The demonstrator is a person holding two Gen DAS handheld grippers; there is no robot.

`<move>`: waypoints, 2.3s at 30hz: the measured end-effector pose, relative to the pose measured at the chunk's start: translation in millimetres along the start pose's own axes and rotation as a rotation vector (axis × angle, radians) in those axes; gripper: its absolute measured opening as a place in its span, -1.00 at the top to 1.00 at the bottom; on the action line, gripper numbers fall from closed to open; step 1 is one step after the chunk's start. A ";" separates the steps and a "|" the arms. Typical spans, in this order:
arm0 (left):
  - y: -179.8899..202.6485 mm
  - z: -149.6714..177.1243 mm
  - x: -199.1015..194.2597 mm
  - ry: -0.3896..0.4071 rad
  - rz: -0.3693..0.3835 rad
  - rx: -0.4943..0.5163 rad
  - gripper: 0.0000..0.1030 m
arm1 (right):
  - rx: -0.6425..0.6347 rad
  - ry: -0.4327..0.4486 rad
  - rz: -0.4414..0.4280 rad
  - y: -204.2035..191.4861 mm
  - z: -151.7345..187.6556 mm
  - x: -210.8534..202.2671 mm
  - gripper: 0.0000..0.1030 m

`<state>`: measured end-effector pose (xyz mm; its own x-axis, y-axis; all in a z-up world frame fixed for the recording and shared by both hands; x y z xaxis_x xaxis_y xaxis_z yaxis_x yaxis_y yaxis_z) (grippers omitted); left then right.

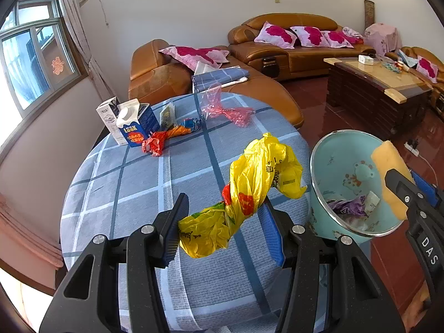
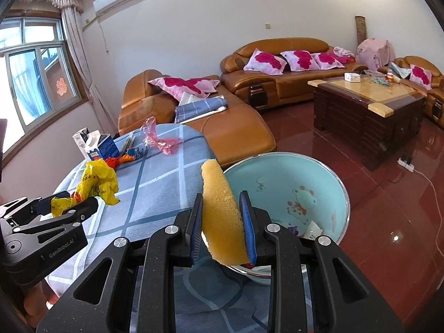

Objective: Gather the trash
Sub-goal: 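Carry the yellow sponge and yellow plastic bag over the bucket with both grippers, then open both grippers to drop the sponge and yellow bag into the bucket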

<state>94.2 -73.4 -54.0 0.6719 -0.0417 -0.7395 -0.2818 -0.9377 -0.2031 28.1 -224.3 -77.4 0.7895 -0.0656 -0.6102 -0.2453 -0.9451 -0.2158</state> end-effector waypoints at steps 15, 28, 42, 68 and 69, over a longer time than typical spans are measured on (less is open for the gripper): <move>18.3 -10.7 4.5 0.004 0.038 0.018 0.01 | 0.044 0.001 0.033 21.8 -2.9 4.6 0.48; 42.3 -20.7 27.1 -0.030 0.077 0.052 0.01 | 0.098 -0.008 0.099 52.8 -5.1 16.8 0.48; 71.9 -33.6 57.8 -0.071 0.129 0.088 0.01 | 0.141 -0.057 0.177 83.6 -0.8 42.3 0.49; 115.1 -43.7 87.5 -0.125 0.136 0.128 0.00 | 0.185 -0.057 0.198 106.6 -11.9 68.2 0.18; 117.1 -44.1 88.6 -0.126 0.137 0.129 0.00 | 0.196 -0.047 0.216 110.2 -12.9 64.8 0.18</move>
<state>150.9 -202.1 -115.0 0.5325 -0.1149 -0.8386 -0.4556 -0.8739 -0.1696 59.5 -336.9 -130.9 0.6815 -0.2390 -0.6917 -0.5122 -0.8308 -0.2176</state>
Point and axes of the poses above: each gripper's, at about its wrist camera, not at the fingertips, and x roughly the way its jaws point, y to its right, z to its underside, the point moved 4 cm from there along x, roughly the way its jaws point, and after that the axes turned 5 degrees about -y, right-handed, at the moved point
